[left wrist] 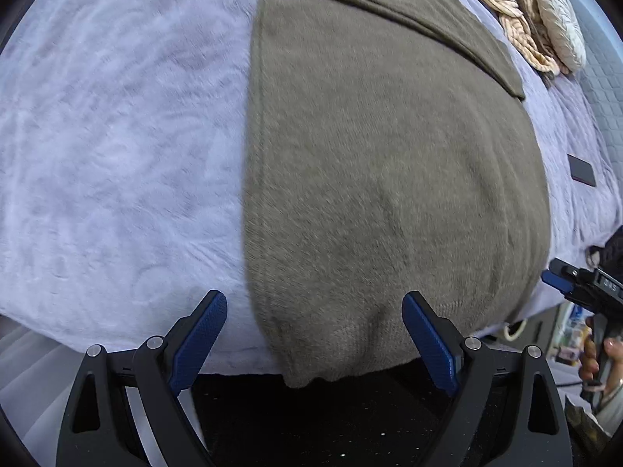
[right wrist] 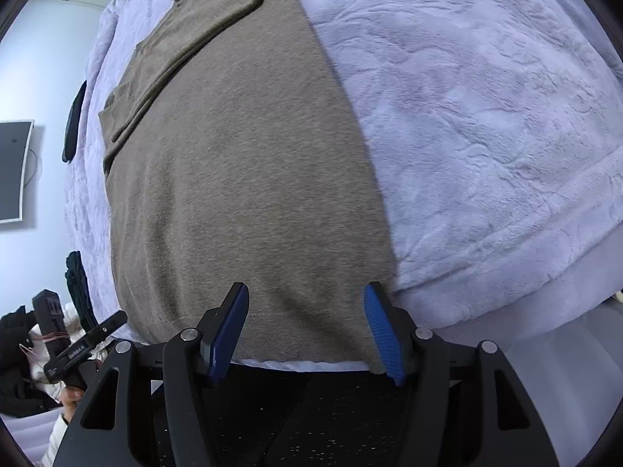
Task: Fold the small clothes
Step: 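Grasp the sweater hem with the left gripper while the right gripper grasps it too, then lift the hem with both grippers and fold it over toward the collar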
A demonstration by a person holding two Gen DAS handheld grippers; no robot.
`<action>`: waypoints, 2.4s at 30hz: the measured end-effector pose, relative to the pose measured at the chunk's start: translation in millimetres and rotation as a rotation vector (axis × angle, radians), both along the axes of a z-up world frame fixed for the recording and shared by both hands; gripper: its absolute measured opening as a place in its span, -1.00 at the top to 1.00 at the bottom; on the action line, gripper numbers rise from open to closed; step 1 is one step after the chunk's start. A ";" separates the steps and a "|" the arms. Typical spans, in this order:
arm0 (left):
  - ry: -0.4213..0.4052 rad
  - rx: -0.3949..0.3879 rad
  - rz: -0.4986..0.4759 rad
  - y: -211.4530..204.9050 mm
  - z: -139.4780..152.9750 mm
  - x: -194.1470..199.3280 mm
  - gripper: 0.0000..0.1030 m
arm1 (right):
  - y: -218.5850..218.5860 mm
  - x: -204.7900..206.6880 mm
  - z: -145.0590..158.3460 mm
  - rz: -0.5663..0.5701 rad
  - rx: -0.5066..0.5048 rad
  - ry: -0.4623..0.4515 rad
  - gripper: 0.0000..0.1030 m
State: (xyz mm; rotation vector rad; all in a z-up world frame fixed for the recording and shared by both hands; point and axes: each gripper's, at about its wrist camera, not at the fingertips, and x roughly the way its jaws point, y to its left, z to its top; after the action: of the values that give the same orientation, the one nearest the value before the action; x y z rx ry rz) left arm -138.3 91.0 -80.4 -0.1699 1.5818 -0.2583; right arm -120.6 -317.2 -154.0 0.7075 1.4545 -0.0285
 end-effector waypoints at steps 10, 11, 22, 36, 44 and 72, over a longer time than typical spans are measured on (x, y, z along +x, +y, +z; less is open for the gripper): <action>0.017 -0.131 -0.038 -25.3 -10.2 0.1 -0.79 | -12.7 -8.2 -45.7 -0.029 0.183 0.047 -0.28; 0.016 -0.160 -0.028 -25.1 -8.1 1.1 -0.79 | -9.1 -9.6 -46.2 -0.019 0.206 0.042 -0.28; 0.056 -0.196 -0.029 -20.6 -21.8 -3.6 -0.79 | 2.8 -4.9 -47.7 0.068 0.281 0.024 -0.31; 0.036 -0.113 -0.017 -31.0 -22.2 -4.2 -0.46 | 5.4 -0.6 -60.3 0.086 0.292 0.061 0.16; 0.014 -0.186 -0.037 -32.2 -10.5 -0.7 0.72 | 8.6 -2.9 -29.4 0.121 0.382 -0.039 0.78; -0.257 -0.468 0.277 -6.7 79.3 172.4 0.72 | -29.2 170.7 83.4 0.042 0.583 -0.386 0.78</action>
State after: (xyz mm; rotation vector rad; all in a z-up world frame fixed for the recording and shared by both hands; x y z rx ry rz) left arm 34.1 84.4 -1.1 -0.6865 1.2056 -0.4124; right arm 50.1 -346.4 -70.6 1.0846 1.1008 0.5566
